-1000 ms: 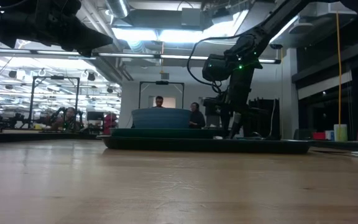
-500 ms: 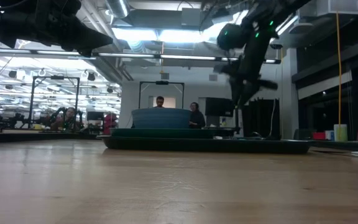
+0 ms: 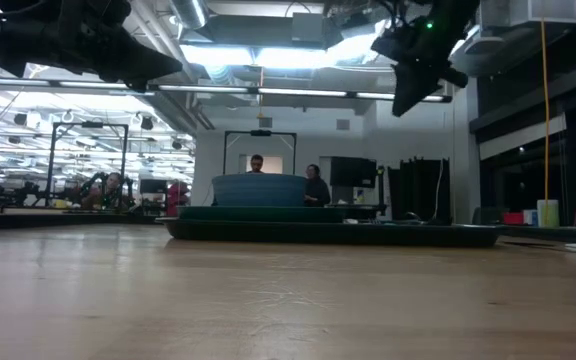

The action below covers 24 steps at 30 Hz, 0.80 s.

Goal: Set up tray
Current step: Put the blue knife to the right of the blue fork on the black napkin

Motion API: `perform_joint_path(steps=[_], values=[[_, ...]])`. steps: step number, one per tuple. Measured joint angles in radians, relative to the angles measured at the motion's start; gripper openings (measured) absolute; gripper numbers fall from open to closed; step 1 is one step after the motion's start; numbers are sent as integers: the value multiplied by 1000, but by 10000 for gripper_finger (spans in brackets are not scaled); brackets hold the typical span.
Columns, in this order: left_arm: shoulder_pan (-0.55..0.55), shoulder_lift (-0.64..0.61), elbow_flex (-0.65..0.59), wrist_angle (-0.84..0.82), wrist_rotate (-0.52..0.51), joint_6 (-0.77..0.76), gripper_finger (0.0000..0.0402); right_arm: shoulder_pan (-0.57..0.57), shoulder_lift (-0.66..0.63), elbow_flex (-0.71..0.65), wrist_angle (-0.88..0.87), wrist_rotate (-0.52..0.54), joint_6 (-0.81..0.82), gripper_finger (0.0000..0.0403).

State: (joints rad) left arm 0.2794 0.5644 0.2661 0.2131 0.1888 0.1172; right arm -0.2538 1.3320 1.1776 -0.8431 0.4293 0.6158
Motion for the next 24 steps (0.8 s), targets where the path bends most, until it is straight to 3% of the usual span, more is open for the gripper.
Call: perform_joint_path(steps=[6,11,17,24], values=[[0,0,-1,-1,-60,-52,3,78,-36,-94,22,118,35,9],[0,-45,-87,59,-75,-82,3,112,-44,-183,67,129,113,8],[0,-176,-163,105,-136,-96,3,133,-44,-281,143,149,113,21],[0,-315,-208,63,-197,-97,3,135,-95,-301,141,177,111,5]])
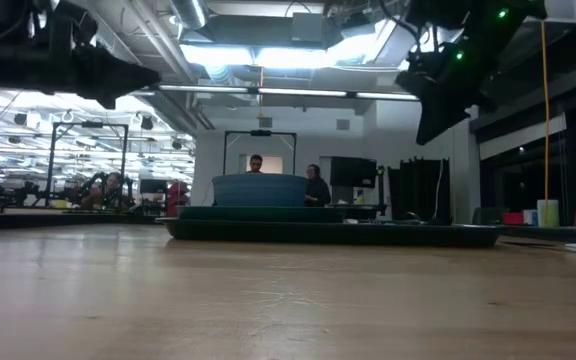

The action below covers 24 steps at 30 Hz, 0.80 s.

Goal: Set up tray
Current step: Put the blue knife to the right of the blue fork on the black napkin

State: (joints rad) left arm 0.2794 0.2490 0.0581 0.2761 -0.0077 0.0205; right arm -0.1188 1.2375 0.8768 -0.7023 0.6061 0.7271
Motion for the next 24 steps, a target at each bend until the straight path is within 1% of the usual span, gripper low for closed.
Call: perform_joint_path(steps=[3,5,7,8,13,15,19,21,24], values=[[0,-37,-18,-12,-18,0,3,0,-45,0,-7,-32,-14,7],[0,-60,-39,-10,-50,3,3,0,-77,0,-16,-50,-23,15],[0,-81,-50,-42,-85,1,3,2,-107,0,-19,-63,-22,21],[1,-88,-50,-57,-87,0,3,5,-121,0,-23,-68,-18,22],[0,-104,-50,-70,-31,19,3,49,-174,0,-49,-74,-1,25],[0,-104,-50,-71,-26,25,3,75,-184,0,-68,-76,12,25],[0,-104,-50,-73,-25,26,3,134,-191,0,-146,-76,87,25],[0,-104,-50,-83,-25,26,3,162,-191,0,-206,-78,154,25],[0,-104,-50,-100,-25,27,3,201,-191,0,-308,-112,269,25]])
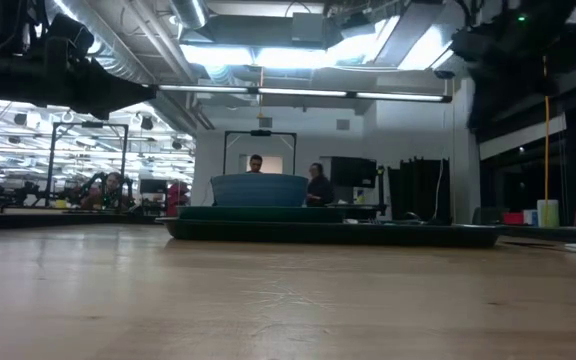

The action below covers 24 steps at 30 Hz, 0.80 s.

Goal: Set up tray
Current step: Put the blue knife to the right of the blue fork on the black napkin

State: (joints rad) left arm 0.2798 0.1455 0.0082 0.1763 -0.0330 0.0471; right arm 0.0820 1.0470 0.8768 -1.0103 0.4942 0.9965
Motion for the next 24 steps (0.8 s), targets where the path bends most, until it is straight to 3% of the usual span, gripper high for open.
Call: perform_joint_path(steps=[4,10,24], values=[[0,0,0,-1,0,0,3,51,-1,0,-70,-44,121,25],[0,0,0,-1,-1,0,3,115,-1,0,-72,-134,175,25],[0,0,0,-1,0,0,3,273,61,0,-145,-159,338,26]])
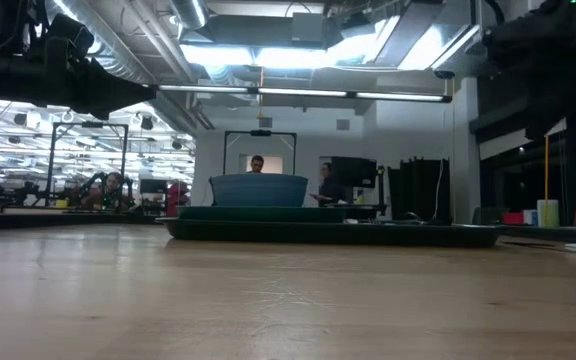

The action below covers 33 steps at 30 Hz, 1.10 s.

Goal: Set up tray
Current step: Put the blue knife to the right of the blue fork on the black napkin

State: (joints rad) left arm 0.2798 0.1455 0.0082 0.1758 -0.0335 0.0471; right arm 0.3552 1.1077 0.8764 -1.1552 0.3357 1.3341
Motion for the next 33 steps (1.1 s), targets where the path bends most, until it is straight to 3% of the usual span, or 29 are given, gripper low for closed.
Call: perform_joint_path(steps=[14,23,33], values=[[0,0,0,0,0,0,3,129,127,-2,-3,-18,240,26],[0,0,0,0,0,0,3,154,123,-172,86,-129,391,28],[0,0,0,0,0,0,3,152,122,-232,153,-93,388,114]])
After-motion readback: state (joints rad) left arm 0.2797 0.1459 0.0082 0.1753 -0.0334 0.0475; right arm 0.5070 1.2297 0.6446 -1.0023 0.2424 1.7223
